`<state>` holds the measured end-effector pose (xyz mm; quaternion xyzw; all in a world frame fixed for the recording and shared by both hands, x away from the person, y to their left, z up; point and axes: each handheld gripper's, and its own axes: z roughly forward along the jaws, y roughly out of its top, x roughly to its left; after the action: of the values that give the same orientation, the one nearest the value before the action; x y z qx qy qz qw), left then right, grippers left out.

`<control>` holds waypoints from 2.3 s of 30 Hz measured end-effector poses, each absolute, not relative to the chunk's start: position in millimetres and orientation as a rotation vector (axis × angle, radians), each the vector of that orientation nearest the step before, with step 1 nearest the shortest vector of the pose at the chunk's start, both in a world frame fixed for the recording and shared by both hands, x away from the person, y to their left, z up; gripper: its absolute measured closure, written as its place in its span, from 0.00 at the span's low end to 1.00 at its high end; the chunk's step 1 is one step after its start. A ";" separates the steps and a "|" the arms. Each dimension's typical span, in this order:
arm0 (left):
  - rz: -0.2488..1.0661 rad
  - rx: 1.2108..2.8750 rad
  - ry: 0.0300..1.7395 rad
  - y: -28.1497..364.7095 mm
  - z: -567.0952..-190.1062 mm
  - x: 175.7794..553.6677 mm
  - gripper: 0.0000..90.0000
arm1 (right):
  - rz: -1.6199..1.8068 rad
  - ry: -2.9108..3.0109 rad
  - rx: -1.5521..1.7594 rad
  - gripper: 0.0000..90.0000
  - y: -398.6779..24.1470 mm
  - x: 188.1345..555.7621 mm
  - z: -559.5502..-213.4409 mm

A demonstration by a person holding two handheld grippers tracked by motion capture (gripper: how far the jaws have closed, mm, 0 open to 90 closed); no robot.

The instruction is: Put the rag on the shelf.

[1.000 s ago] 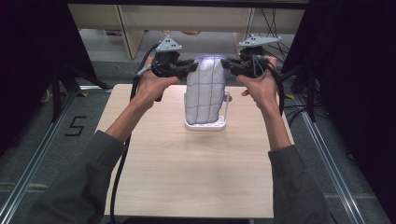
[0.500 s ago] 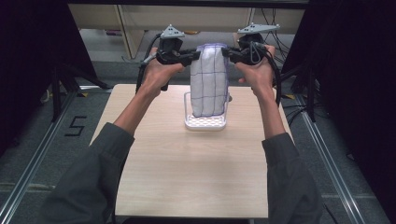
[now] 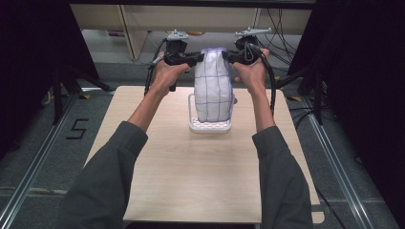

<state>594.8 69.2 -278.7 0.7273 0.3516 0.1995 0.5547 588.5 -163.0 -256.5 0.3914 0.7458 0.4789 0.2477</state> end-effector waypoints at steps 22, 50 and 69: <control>0.474 1.787 0.956 65.3 -324.2 616.2 0.85 | 1.177 2.100 1.198 0.93 -160.4 613.2 -299.3; 0.433 1.882 1.015 92.4 -339.3 611.0 0.65 | 1.045 2.161 1.300 0.75 -174.5 616.4 -324.4; 0.388 1.881 0.974 127.7 -335.1 571.4 0.47 | 1.134 2.118 1.274 0.52 -212.0 581.1 -305.8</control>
<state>571.4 127.7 -335.1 0.7691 0.3984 0.1586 0.4740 581.1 -212.0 -305.8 0.4580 0.7617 0.4077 0.2095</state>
